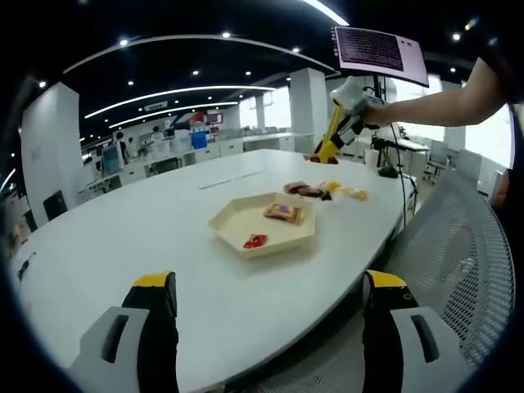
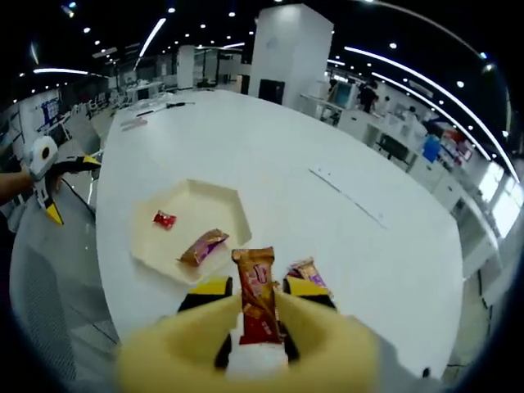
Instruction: Place the target food into the container with the food tongs after gripping and lifting it, then release it inside without dropping or visibly crushing the food.
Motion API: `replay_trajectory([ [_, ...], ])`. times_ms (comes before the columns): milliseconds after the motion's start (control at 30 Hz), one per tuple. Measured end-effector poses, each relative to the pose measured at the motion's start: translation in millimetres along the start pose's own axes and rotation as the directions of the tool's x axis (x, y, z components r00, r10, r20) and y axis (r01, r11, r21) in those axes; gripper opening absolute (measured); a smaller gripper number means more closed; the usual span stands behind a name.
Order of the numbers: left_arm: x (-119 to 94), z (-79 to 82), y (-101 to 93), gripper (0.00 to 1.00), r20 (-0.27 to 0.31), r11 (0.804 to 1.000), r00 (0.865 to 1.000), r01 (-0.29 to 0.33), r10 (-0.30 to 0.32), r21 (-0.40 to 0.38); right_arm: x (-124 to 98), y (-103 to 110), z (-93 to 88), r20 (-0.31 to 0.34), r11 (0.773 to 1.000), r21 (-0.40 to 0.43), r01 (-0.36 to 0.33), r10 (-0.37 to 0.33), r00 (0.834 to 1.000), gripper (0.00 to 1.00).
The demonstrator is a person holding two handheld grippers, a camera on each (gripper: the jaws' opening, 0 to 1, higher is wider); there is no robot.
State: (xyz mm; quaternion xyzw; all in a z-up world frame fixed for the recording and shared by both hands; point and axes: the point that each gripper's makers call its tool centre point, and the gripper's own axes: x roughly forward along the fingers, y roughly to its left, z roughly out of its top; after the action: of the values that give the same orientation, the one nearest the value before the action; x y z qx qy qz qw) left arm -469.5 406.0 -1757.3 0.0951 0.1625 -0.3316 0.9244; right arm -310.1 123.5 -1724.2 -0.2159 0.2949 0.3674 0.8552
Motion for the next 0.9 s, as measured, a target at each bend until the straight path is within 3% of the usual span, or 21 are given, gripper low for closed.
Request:
replay_trajectory([
  [300, -1, 1.5, 1.6, 0.85, 0.009, 1.000, 1.000, -0.010, 0.010, 0.007, 22, 17, 27.5, 0.026, 0.999, -0.012, -0.039, 0.039, 0.999, 0.23],
  [567, -1, 1.6, 1.2, 0.91, 0.012, 1.000, 1.000, -0.010, 0.010, 0.004, 48, 41, 59.7, 0.062, 0.995, -0.034, -0.092, 0.094, 0.994, 0.23],
  [733, -1, 1.5, 1.8, 0.99, 0.011, 1.000, 1.000, -0.014, 0.014, 0.001, 63, 56, 72.1, 0.055, 0.990, -0.059, -0.126, 0.129, 0.990, 0.23],
  [900, 0, 1.9, 1.5, 0.99, 0.012, 1.000, 1.000, -0.013, 0.013, 0.002, 72, 67, 82.9, 0.055, 0.985, -0.083, -0.151, 0.156, 0.986, 0.24],
])
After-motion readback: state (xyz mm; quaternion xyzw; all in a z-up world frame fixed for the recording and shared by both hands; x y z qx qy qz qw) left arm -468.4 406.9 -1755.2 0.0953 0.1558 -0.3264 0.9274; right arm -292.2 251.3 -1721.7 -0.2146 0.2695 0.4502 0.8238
